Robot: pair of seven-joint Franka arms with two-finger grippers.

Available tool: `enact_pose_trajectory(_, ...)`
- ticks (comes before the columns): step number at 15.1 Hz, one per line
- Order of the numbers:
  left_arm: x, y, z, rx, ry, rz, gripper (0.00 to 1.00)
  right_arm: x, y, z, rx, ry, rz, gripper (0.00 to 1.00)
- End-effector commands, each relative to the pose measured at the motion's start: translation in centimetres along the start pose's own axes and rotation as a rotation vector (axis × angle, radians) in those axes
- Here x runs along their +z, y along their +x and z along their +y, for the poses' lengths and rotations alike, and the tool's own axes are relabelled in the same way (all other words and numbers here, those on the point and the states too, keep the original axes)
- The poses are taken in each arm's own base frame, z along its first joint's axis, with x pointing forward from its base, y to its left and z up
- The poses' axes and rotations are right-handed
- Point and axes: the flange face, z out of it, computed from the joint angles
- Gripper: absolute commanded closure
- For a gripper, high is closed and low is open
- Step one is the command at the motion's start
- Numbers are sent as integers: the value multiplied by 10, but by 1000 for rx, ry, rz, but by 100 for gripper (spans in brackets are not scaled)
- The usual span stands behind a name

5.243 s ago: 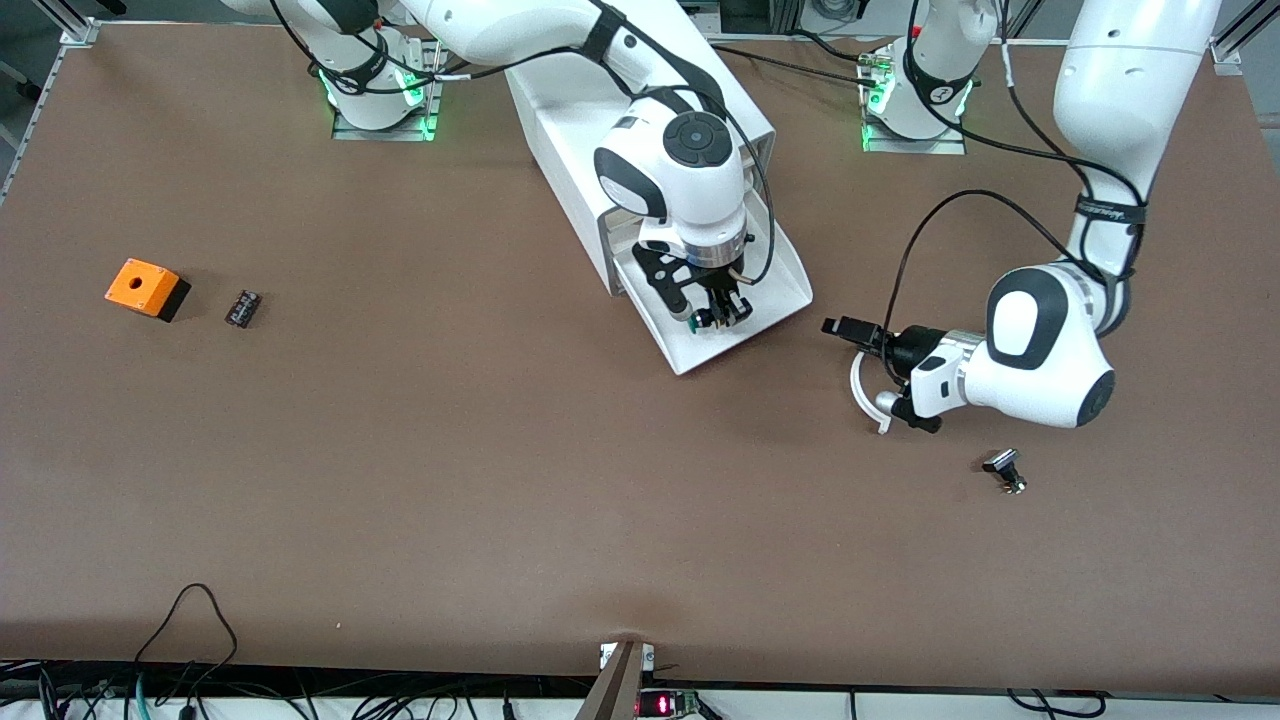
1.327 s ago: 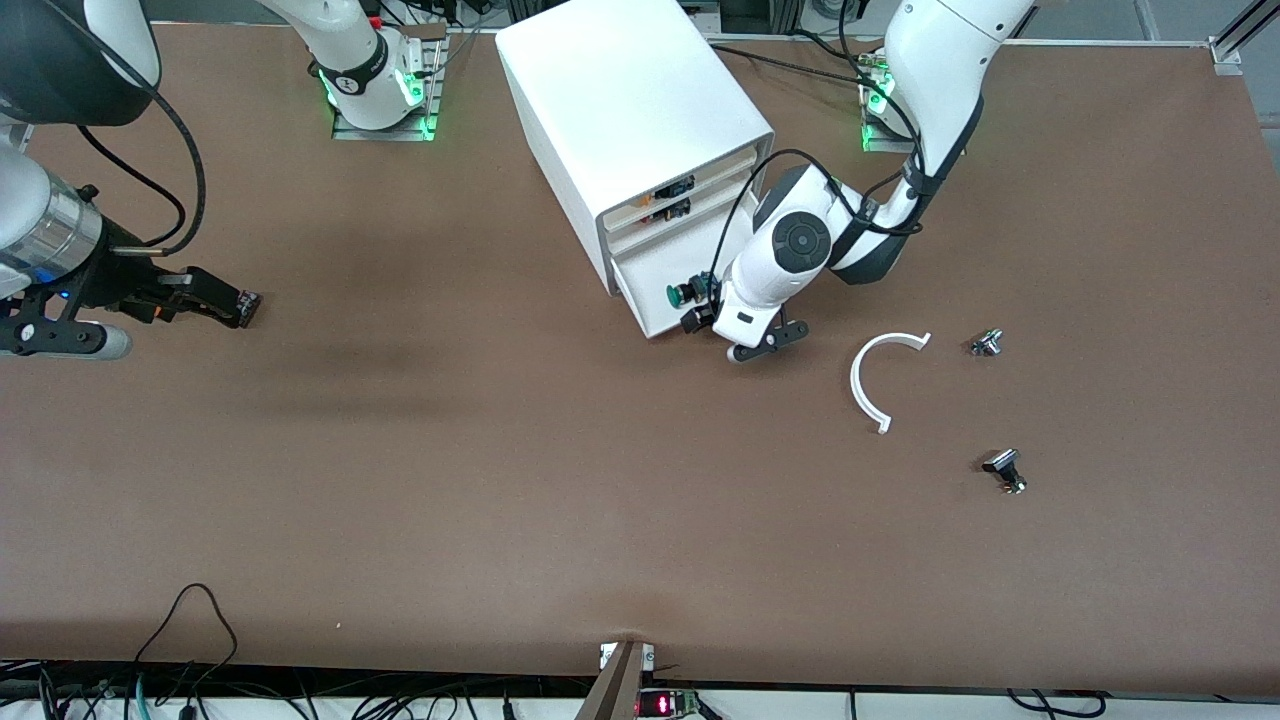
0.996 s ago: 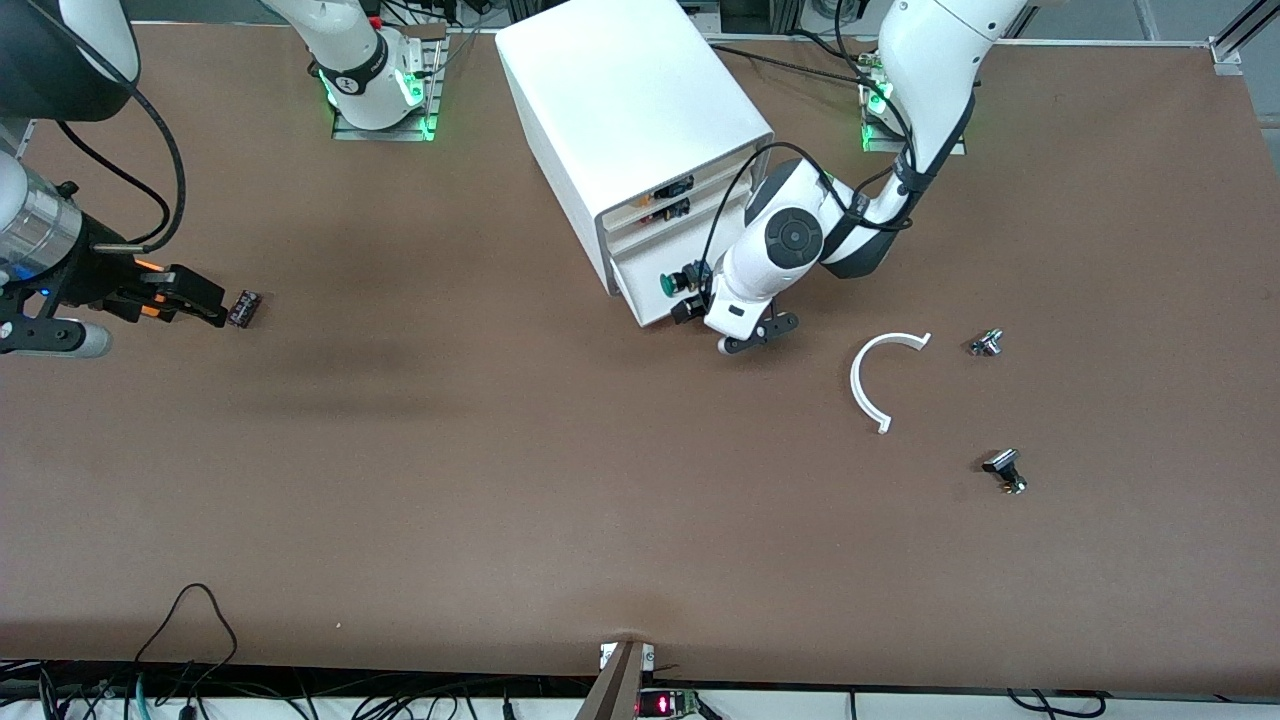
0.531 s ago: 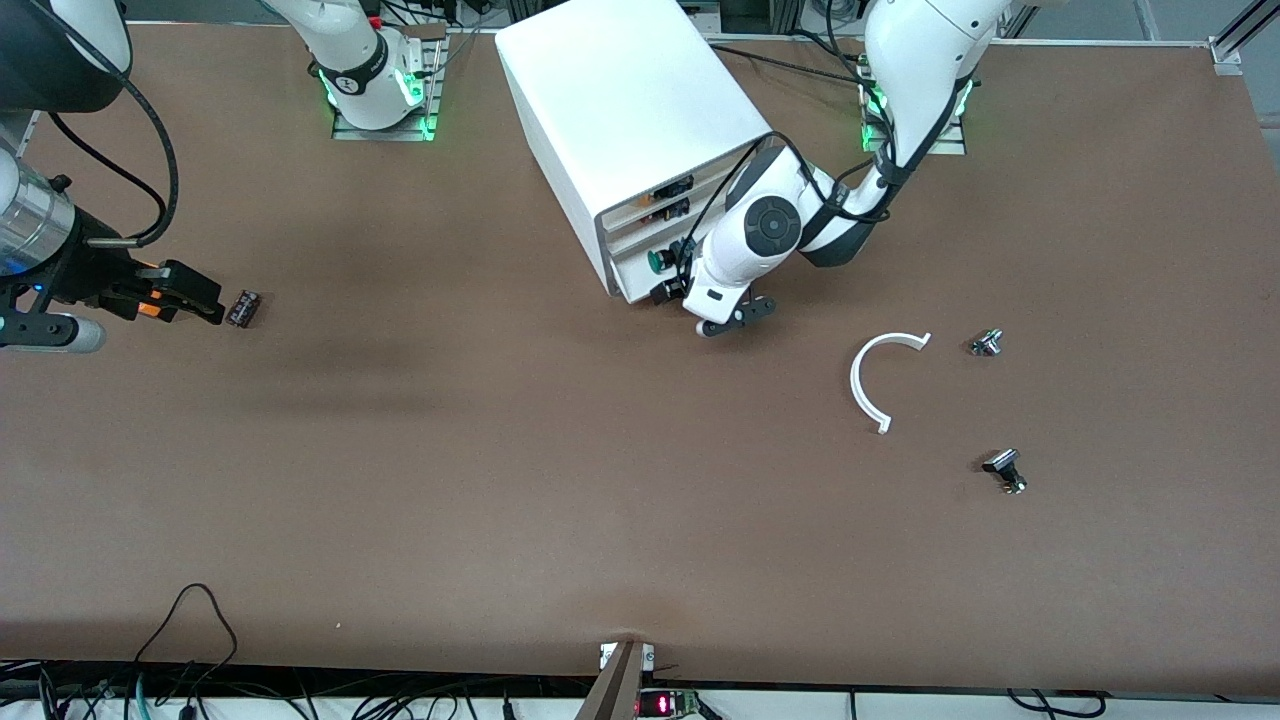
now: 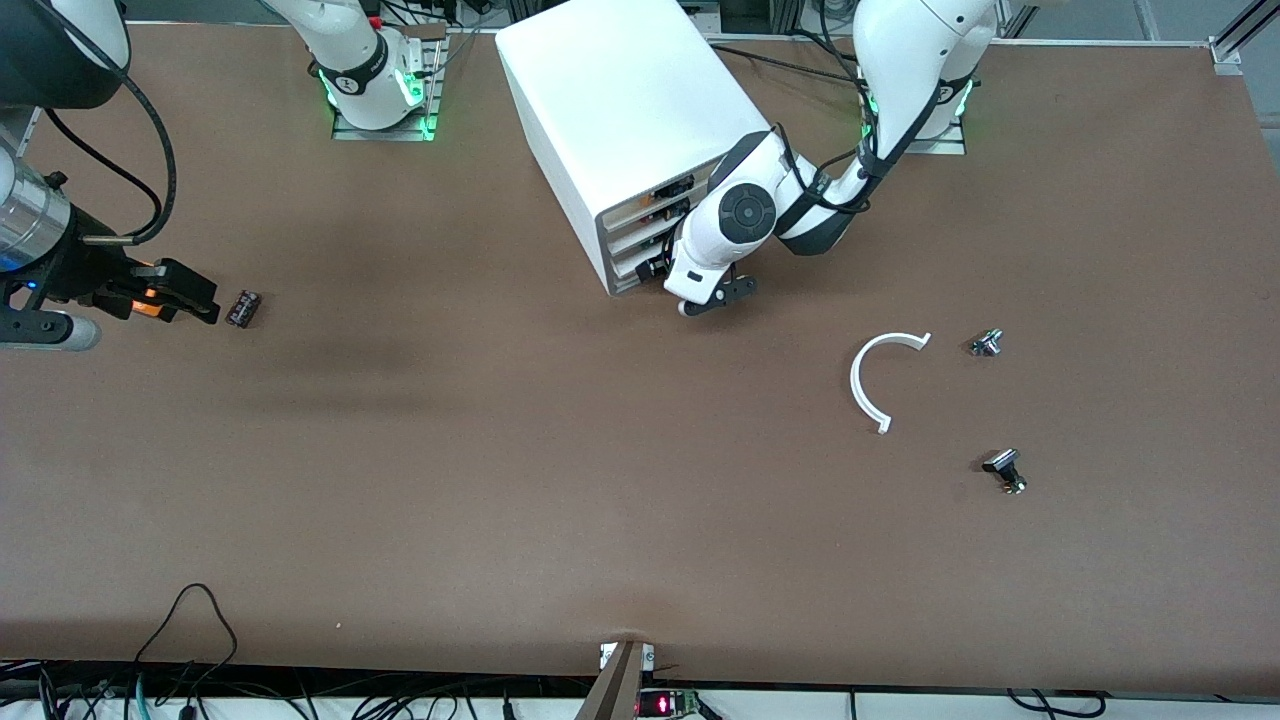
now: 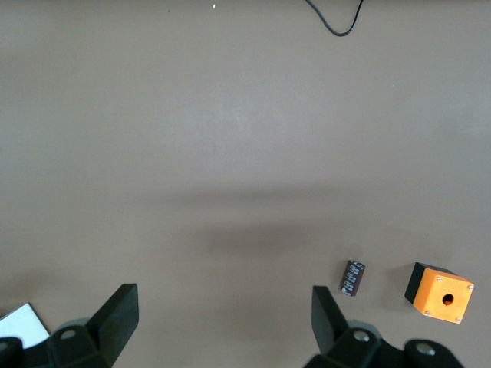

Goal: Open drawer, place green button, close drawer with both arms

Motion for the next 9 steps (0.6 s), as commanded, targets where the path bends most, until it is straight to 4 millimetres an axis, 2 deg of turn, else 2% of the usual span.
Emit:
enact_pose_trajectory(1,1,-11,2,-9,7,-27,1,-24,-13,5,-9,-14,19,0)
enact_pose_trajectory(9,4,-25,9,-26,8,-29,1,-63,-31,5,-5,-18,-4,0)
